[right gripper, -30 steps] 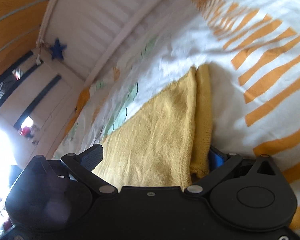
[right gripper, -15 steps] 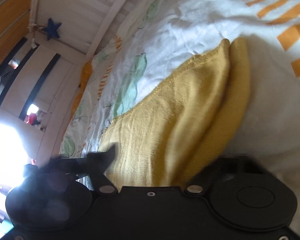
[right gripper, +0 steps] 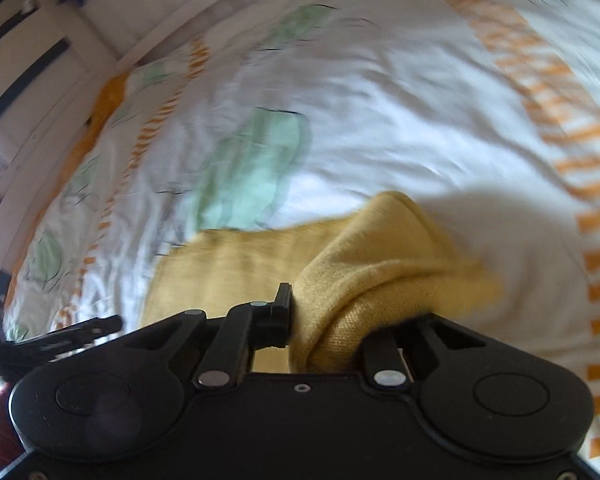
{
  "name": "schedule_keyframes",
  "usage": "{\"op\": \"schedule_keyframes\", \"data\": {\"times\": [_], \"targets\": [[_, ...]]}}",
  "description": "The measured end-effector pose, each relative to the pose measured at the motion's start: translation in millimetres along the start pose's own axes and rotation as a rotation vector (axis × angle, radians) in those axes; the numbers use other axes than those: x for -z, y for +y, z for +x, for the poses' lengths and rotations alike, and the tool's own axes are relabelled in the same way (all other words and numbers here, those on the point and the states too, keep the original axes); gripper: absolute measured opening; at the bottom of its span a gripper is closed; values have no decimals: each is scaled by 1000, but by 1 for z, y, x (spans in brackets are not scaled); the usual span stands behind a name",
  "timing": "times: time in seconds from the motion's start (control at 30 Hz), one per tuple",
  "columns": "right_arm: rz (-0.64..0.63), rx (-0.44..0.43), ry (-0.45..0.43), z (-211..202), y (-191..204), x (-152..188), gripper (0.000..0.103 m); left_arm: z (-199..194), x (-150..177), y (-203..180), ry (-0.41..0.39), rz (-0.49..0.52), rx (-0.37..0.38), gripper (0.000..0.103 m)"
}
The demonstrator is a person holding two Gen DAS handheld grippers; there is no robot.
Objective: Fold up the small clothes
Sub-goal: 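Fold the side edge over the sweater with the right tool and open it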
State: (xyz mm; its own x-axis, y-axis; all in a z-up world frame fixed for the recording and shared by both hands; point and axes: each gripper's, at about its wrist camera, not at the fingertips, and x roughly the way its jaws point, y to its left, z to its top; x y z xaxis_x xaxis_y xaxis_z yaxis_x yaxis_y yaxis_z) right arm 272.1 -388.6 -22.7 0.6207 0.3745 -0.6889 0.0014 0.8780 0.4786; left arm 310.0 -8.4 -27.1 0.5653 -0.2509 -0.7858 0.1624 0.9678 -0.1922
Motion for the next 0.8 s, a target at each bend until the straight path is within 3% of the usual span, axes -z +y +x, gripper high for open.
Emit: {"op": "schedule_keyframes", "data": {"times": [0.17,0.4,0.57,0.73,0.8], "targets": [[-88,-65,57,25,65,-7,23,-6,-4,19,-2,-44,7,92],[-174,-20,160,101,123,14,22,-7,-9,52,3,-115,-19,92],[-230,22,204,130,149,33,24,-5,-12,66,7,-163,-21,92],[-264,-8,199,136,166,38,51,-6,-13,64,7,-152,-3,92],[-262,-46,196,135,169,38,55,-6,-13,64,6,-148,-2,92]]}}
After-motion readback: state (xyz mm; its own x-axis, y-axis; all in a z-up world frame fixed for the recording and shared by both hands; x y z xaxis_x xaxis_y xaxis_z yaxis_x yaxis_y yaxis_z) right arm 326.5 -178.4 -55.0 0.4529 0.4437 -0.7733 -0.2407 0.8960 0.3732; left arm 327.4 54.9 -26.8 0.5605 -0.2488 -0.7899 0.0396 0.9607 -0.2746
